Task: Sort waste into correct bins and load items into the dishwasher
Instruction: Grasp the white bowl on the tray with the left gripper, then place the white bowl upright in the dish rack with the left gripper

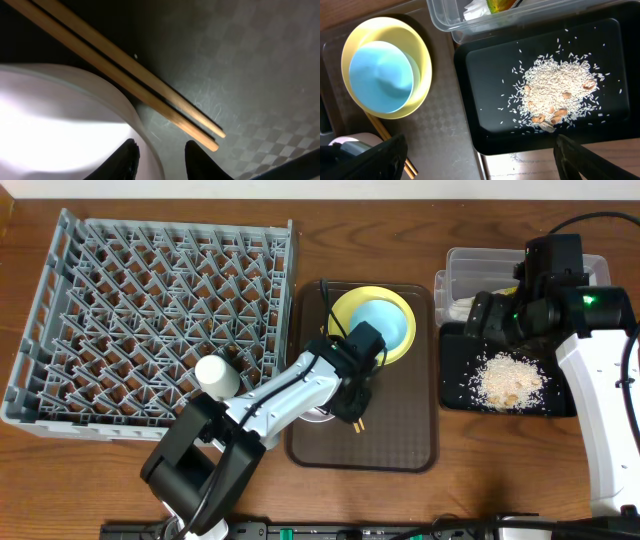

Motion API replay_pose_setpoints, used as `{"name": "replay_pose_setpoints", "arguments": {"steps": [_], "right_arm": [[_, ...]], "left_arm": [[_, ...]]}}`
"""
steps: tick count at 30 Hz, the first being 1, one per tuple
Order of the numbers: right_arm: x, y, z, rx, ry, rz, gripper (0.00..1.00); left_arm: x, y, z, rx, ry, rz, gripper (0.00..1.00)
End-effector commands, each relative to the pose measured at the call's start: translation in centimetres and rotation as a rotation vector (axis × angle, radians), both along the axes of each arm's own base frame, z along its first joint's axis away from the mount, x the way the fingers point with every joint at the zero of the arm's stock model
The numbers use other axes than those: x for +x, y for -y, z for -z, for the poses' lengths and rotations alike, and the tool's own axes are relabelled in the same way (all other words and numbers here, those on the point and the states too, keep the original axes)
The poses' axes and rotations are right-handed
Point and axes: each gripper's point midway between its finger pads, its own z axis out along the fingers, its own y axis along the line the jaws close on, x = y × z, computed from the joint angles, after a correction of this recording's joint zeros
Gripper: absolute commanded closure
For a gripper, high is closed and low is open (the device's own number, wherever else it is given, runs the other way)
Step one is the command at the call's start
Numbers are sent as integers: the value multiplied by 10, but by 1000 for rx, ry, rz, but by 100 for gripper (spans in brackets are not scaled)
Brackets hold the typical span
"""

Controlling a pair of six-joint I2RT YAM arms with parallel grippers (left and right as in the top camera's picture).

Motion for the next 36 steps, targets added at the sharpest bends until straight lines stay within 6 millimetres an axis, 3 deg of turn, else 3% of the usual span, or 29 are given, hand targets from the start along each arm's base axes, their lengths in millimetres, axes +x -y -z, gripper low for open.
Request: {"name": "replay_pose_setpoints", "arguments": {"steps": [1,5,9,11,15,16,20,23,28,32,36], "right_arm": [[-1,5,-3,-6,8,22,9],[-1,5,-3,-5,7,21,9],[-2,5,-3,-6,2,22,10],[-3,5,-3,-6,0,21,10],[-3,5,-3,-6,0,21,10],[-3,5,-3,-6,0,21,10],[-3,5,-3,-9,0,14,11],[-3,5,-3,-9,0,14,11],[-3,5,-3,-9,0,14,11],[-3,5,-3,-9,1,14,11],[-3,5,-3,-9,0,14,11]], "left_arm": [[-7,-4,8,25,-21,-9,65],[-7,-3,8,25,-21,-9,72],[-7,-3,8,23,-19,-9,92],[-5,-2,3,17,-12,-9,92],[5,7,-29,-31,39,-8,93],[13,9,-51,-62,94,-13,92],[26,7,-94,-141,193,-42,92],[51,-22,-147,-235,326,-144,92],[92,-78,-210,-404,491,-297,93],[116,-105,-235,-610,492,-347,93],[133,-141,-232,-694,456,-435,93]]}}
